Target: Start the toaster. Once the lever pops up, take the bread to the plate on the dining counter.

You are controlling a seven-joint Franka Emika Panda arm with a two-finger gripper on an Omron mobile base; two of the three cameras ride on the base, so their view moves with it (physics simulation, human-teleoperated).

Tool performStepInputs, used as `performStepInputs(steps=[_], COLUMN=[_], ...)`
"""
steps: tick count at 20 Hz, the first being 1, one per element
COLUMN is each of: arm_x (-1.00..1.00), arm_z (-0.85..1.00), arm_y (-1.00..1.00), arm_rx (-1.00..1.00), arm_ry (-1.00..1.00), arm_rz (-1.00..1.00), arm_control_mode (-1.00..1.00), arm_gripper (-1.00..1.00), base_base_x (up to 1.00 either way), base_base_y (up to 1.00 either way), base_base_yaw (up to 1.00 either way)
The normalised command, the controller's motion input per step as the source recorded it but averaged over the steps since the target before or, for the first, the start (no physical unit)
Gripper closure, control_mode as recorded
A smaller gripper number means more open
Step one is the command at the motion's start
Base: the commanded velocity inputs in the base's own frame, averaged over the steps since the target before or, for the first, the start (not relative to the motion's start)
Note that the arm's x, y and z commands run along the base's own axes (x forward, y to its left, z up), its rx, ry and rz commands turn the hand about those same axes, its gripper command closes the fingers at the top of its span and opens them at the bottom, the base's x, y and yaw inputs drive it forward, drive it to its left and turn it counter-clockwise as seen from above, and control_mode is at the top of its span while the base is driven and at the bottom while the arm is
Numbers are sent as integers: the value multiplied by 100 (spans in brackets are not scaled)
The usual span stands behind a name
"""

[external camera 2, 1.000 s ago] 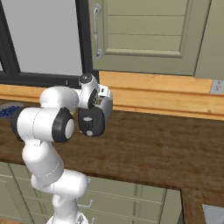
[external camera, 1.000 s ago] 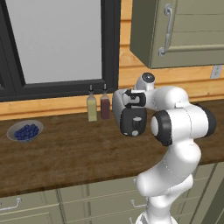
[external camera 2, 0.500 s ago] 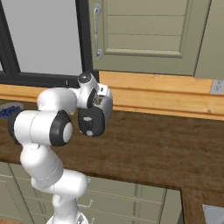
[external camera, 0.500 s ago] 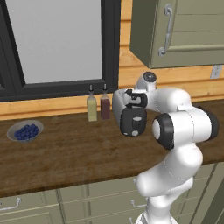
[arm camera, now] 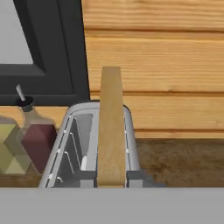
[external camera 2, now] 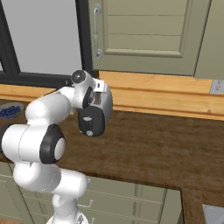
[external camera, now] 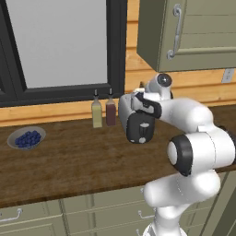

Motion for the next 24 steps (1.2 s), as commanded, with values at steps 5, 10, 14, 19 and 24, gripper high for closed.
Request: performStepInputs(steps=[5,10,14,19,24], arm_x=[-51,-49,-54,-64,-91], arm_z=[25,28,75,82,37], arm_y=[16,28,0,0,0], arm_rx=[-1,-2,-1,0,0], arm_ry=[-20,-18,-2,9,25], arm_rz=[0,0,-4,-5,-5], arm_control_mode=[-100,-100,-100,-100,-100], arm_gripper=[100,100,100,100,100], base_base_x=[0,0,0,0,0], base_base_y=[0,0,0,0,0], base_base_yaw=[0,0,0,0,0])
